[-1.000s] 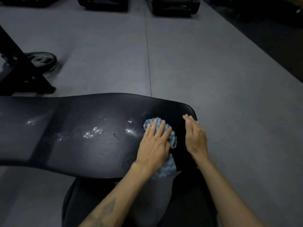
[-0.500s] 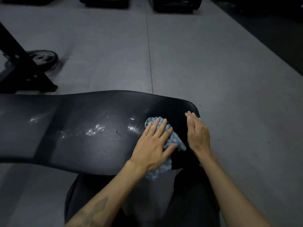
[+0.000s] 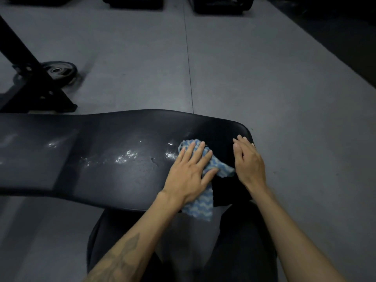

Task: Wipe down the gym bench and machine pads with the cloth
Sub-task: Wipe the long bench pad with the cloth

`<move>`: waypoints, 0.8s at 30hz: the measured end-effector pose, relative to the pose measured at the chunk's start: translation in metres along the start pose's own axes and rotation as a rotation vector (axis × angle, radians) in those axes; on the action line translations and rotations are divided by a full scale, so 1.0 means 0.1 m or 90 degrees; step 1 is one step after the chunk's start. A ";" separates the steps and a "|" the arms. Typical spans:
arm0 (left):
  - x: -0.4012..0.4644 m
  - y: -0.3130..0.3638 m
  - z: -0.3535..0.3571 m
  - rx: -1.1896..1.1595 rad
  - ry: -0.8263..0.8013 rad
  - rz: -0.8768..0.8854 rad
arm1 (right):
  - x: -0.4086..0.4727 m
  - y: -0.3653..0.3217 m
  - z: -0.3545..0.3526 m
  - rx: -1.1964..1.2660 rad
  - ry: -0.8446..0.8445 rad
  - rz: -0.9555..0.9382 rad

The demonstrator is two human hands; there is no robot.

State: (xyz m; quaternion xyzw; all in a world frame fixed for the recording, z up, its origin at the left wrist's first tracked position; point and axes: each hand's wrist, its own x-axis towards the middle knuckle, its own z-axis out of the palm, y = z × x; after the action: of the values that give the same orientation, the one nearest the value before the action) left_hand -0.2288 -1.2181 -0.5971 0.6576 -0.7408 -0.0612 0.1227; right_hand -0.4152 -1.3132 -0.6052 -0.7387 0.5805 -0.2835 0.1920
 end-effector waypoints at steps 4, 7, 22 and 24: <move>0.04 0.01 0.02 0.005 0.050 -0.007 | -0.01 -0.01 -0.01 -0.006 0.002 0.002; -0.11 0.02 0.01 -0.076 0.114 0.030 | -0.01 -0.01 -0.02 -0.005 0.004 0.009; -0.61 -0.22 -0.27 0.040 -0.111 0.165 | -0.02 -0.05 -0.03 0.002 0.009 0.014; -0.60 -0.29 -0.23 0.061 -0.099 0.193 | -0.02 -0.06 -0.03 0.002 0.009 0.013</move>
State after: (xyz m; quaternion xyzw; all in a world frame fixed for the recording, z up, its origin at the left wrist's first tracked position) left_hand -0.1882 -1.1606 -0.5881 0.5368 -0.8407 -0.0571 0.0411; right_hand -0.4130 -1.3094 -0.5995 -0.7302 0.5891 -0.2880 0.1920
